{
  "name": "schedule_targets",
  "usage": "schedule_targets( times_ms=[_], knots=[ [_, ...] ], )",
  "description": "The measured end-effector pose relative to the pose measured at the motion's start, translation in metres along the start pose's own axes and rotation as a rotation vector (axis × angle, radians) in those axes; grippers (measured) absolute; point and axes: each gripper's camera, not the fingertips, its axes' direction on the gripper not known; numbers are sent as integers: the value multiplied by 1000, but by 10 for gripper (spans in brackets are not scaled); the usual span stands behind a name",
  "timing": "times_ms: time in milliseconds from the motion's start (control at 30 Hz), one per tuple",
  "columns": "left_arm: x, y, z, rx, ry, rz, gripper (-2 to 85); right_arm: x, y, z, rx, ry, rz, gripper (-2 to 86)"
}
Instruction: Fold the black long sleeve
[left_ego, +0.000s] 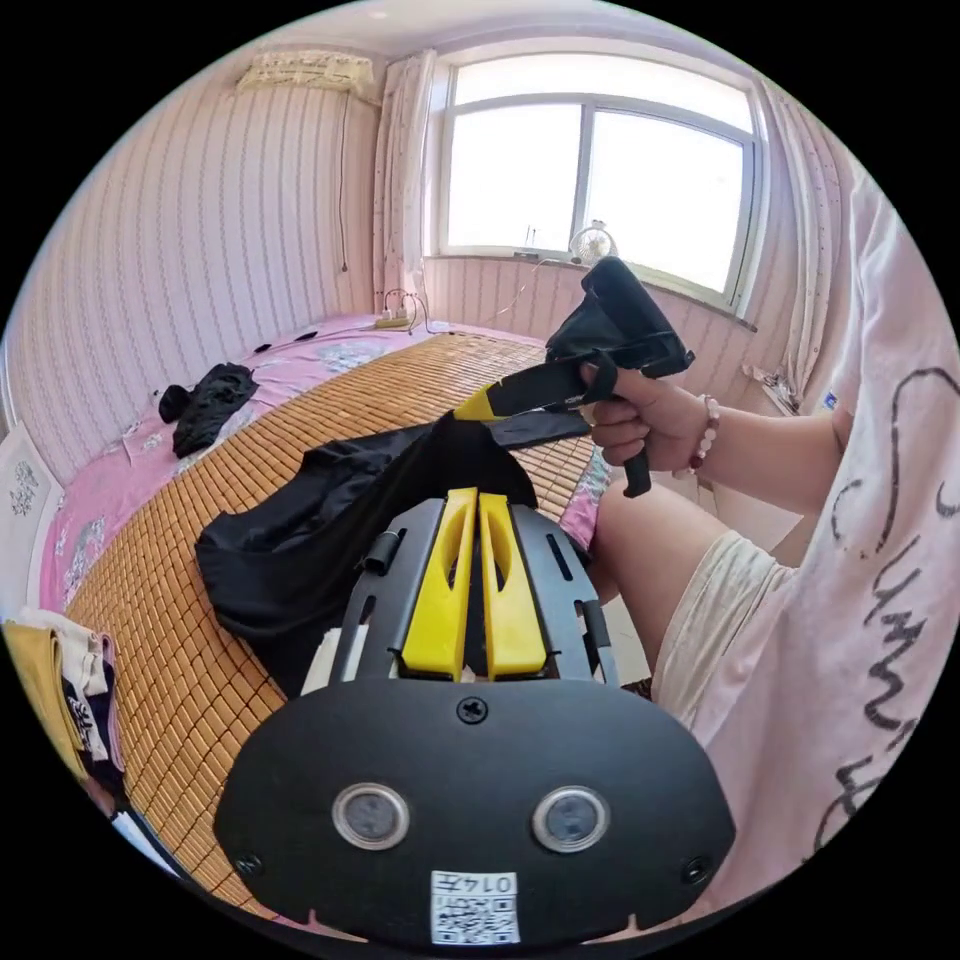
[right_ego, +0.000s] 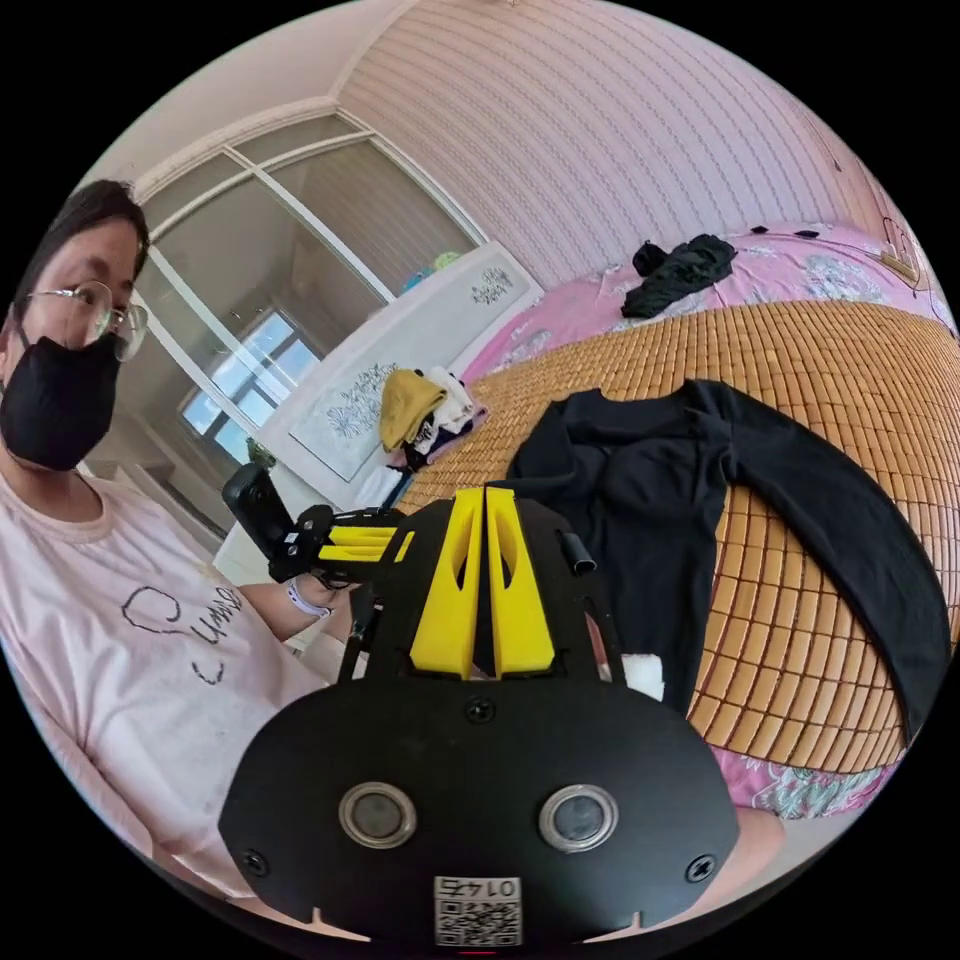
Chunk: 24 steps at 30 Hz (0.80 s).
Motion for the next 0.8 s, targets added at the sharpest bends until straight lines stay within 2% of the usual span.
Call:
schedule_targets(
  times_ms=[100, 167, 233, 333, 400, 600, 733, 800],
  knots=[
    [7, -14, -10, 72, 92, 49, -2, 4, 6, -34, 38, 41, 48, 4],
    [9, -8, 12, 31, 188, 30, 23, 19, 20, -43, -18, 132, 107, 10],
    [6, 3, 33, -57, 229, -13, 42, 48, 42, -34, -204, 259, 223, 29],
    [-10, 24, 49, -144, 247, -106, 50, 71, 54, -12, -392, 242, 298, 69],
    [-26, 34, 49, -182, 199, -146, 51, 73, 44, 2, -406, 221, 260, 76],
    [-112, 60, 41, -275, -147, -241, 51, 69, -55, 89, -427, 156, -48, 77],
    [-174, 59, 48, -283, -300, -286, 50, 67, -133, 176, -423, 221, -232, 77],
    [-196, 56, 58, -304, -343, -290, 49, 70, -161, 216, -452, 249, -258, 78]
  ],
)
